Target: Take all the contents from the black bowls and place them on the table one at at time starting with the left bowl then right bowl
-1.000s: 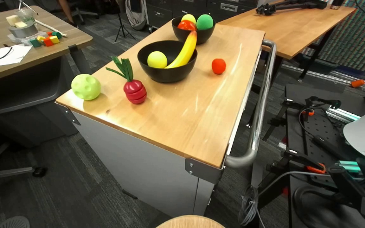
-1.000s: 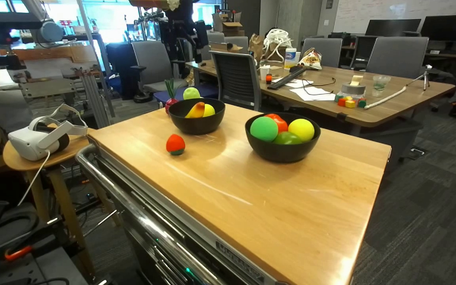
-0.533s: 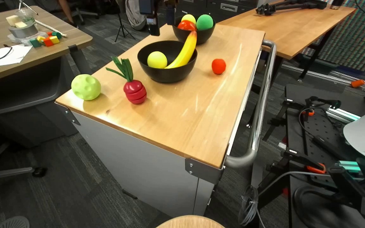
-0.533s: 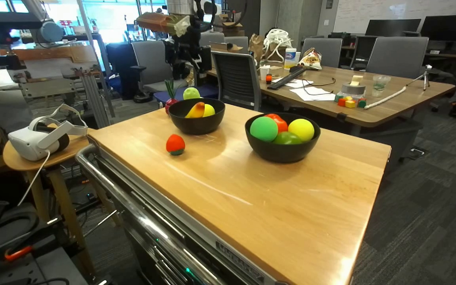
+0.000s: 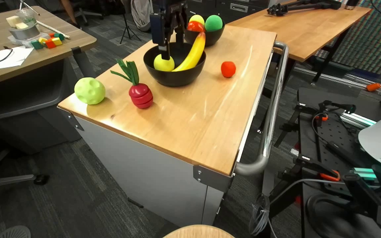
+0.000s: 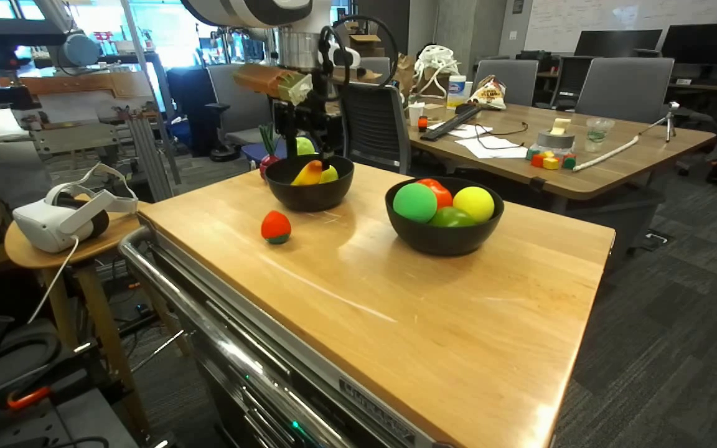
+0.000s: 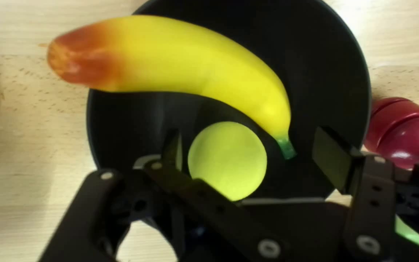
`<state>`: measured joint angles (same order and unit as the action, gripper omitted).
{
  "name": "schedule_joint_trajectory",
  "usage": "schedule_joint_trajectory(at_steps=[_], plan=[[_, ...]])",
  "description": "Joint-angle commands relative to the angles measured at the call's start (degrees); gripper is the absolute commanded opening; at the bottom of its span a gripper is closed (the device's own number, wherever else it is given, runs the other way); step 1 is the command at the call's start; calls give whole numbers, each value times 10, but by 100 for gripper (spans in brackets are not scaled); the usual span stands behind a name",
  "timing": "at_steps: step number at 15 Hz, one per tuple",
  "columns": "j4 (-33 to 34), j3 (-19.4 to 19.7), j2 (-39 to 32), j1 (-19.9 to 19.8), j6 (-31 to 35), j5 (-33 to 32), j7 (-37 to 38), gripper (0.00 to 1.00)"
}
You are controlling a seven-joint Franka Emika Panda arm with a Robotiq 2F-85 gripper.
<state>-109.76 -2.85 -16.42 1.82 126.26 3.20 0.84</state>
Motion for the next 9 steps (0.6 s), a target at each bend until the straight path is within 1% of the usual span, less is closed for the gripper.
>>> schedule_joint_trajectory(at_steps=[1, 2, 3, 6, 8, 9], plan=[[-1, 5, -22, 3, 33, -5, 6, 97], [1, 6, -29, 3, 40, -7, 7, 99], [2, 7, -36, 5, 47, -11, 10, 99], [9, 9, -54, 9, 67, -20, 16, 94], [12, 9, -61, 10, 79, -23, 19, 80], [13, 10, -63, 11, 83, -24, 20, 68]])
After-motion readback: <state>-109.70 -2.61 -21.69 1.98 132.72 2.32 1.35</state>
